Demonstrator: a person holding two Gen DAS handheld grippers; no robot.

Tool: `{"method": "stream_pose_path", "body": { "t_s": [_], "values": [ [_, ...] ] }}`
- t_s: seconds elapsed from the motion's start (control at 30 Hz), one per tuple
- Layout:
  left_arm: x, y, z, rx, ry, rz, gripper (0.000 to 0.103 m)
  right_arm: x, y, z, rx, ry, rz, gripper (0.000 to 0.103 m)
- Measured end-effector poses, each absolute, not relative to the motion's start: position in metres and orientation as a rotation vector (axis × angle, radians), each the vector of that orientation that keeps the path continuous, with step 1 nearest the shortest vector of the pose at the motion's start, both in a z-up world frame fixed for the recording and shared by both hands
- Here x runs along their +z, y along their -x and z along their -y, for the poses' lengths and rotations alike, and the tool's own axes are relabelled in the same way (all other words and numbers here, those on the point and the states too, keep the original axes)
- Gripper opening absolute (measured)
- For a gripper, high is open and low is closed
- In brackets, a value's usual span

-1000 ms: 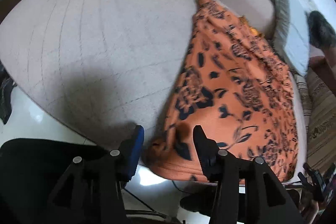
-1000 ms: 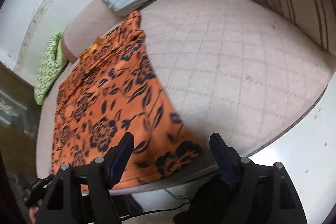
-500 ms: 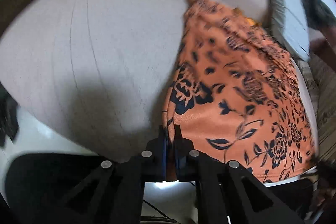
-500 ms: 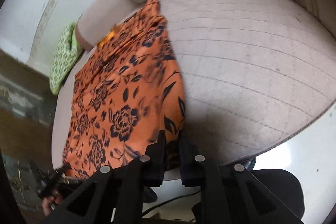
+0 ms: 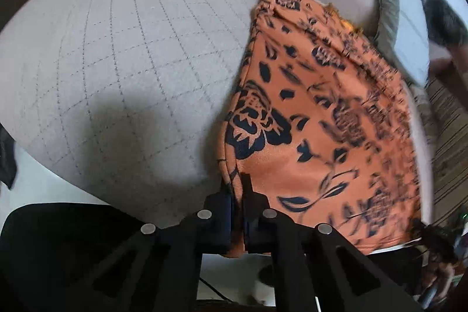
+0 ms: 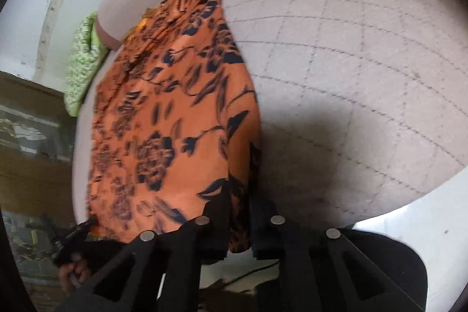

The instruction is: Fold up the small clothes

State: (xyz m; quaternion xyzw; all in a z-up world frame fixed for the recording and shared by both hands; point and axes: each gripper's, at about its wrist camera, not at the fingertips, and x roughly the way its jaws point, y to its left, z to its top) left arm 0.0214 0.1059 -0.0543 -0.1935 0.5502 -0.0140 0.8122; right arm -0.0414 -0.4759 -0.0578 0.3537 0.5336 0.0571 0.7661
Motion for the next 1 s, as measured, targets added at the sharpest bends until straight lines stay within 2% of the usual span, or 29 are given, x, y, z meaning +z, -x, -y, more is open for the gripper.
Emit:
{"method": "stream_pose_path", "body": {
  "t_s": [0.2,0.33,0.53,0.63,0.7,0.73,0.8,0.87,0.9,0.93,0.97,1.0],
  "values": [
    [-0.011,-0.043,-0.111,-0.137,0.500,-1.086,0.005,-0.010,0.022,0.497,0.308,-0.985,-0.938,0.009],
    [0.027,-0.078,-0.117,-0.178,0.518,-0.989,0.005,0.013,-0.017,0.501,0.360,-1.015,-0.853,0.009],
    [0.072,-0.210,-0.111,-0.211,0.454,-0.898,0.005,0.050,-0.149,0.530,0.343,-0.981,-0.730,0.007],
    [0.056,-0.309,-0.107,-0.132,0.499,-0.910,0.006,0.039,-0.239,0.554,0.228,-1.010,-0.712,0.008],
    [0.027,-0.375,-0.099,-0.073,0.493,-0.936,0.008,0.009,-0.291,0.571,0.038,-0.988,-0.737,0.008],
    [0.014,-0.398,-0.094,-0.032,0.453,-0.958,0.011,-0.003,-0.305,0.571,-0.045,-0.917,-0.788,0.012],
    [-0.021,-0.424,-0.084,-0.005,0.416,-1.096,0.011,-0.021,-0.304,0.554,0.003,-0.878,-0.840,0.012],
    [-0.029,-0.417,-0.076,-0.064,0.388,-1.065,0.015,-0.018,-0.289,0.519,0.131,-0.731,-0.874,0.020],
    [-0.028,-0.410,-0.070,-0.052,0.315,-1.041,0.015,-0.010,-0.271,0.489,0.181,-0.561,-0.892,0.035],
    [-0.026,-0.405,-0.068,-0.058,0.289,-1.023,0.016,-0.003,-0.257,0.465,0.221,-0.440,-0.897,0.063],
    [-0.023,-0.402,-0.068,-0.069,0.293,-1.015,0.016,0.005,-0.243,0.442,0.259,-0.326,-0.873,0.074],
    [-0.020,-0.400,-0.069,-0.071,0.303,-1.012,0.016,0.009,-0.231,0.424,0.286,-0.236,-0.852,0.077]
  ]
}}
